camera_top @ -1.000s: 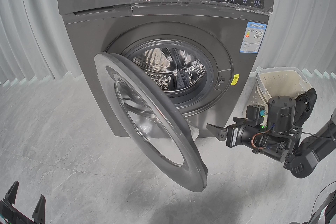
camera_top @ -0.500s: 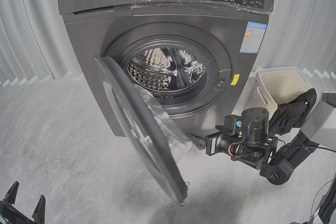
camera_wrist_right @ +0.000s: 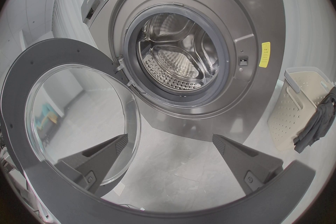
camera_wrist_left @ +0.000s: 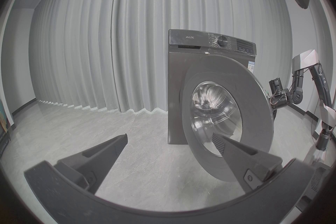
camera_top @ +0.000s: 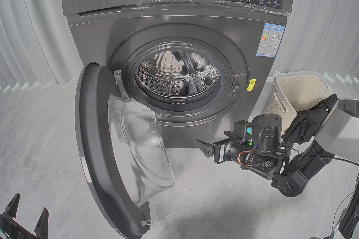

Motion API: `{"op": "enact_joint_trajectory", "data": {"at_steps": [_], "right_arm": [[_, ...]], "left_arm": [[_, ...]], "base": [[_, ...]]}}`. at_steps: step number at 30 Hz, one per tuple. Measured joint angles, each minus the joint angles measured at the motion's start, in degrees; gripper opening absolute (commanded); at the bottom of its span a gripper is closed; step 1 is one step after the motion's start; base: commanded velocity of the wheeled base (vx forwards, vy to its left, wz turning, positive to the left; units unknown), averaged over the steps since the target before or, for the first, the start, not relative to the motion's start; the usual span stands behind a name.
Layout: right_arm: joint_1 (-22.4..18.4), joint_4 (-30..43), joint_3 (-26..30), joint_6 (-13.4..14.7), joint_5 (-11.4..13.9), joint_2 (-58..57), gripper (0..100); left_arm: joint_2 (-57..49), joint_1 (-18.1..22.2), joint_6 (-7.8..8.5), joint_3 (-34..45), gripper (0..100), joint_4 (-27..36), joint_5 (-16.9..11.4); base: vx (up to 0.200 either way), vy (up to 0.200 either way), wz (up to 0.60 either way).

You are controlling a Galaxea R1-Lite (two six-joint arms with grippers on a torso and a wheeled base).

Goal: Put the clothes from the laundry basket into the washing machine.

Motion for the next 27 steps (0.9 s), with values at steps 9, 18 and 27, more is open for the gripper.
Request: {"op": "enact_joint_trajectory", "data": {"at_steps": [9,18,27], "right_arm": [[1.94,0.06,-4.02,-0.13,2.51,3.35,100],[5.95,0.06,-8.06,-0.38,2.62,8.02,100],[9.81,-2.27,-12.32,0.02,2.90,11.41,100]], "left_arm": [[0.00,0.00,0.11,0.00,100,0.00,0.04],[0.00,0.00,0.11,0.00,100,0.00,0.09],[0.00,0.00,0.13,0.00,100,-0.02,0.06]], "base": [[-0.044,0.000,0.00],[0.000,0.000,0.00],[0.000,0.000,0.00]]}}
